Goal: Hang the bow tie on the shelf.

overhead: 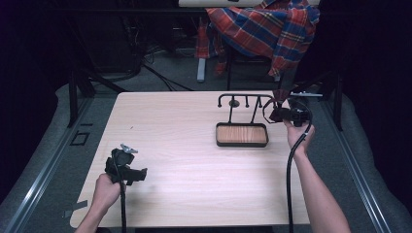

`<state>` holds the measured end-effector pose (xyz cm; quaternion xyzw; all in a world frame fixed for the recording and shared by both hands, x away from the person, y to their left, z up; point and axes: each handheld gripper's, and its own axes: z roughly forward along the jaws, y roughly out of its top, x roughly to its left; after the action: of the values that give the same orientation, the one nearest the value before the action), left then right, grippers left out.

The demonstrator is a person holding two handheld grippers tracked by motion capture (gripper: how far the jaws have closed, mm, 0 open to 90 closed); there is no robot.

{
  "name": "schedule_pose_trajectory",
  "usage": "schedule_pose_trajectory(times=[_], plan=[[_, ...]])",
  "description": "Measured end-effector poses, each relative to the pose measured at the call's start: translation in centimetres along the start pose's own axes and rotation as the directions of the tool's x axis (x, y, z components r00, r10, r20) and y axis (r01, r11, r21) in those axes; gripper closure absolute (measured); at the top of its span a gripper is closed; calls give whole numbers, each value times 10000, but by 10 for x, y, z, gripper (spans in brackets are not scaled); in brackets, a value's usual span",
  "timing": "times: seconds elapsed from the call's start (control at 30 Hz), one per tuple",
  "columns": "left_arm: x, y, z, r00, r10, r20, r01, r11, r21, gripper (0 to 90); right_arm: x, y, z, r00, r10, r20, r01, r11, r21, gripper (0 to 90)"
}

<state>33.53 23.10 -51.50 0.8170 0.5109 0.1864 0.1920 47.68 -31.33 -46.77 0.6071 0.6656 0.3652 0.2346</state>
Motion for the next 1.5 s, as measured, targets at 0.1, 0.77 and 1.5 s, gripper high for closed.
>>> schedule_pose_trajectory(times=[0.1, 0.77, 1.5], plan=[[-1, 0, 0, 10000, -9, -9, 9, 10000, -18, 163, 0, -1, 3, 9999, -19, -102, 21, 9997, 257, 727], [-1, 2, 0, 9999, 133, 59, -132, 9999, -22, 162, 2, -6, 8, 9978, -101, -662, 164, 9953, 956, 727], [-4, 3, -1, 9999, 121, 101, -119, 9998, -180, 163, -2, 1, -37, 9947, -859, -573, 912, 9912, 959, 615]])
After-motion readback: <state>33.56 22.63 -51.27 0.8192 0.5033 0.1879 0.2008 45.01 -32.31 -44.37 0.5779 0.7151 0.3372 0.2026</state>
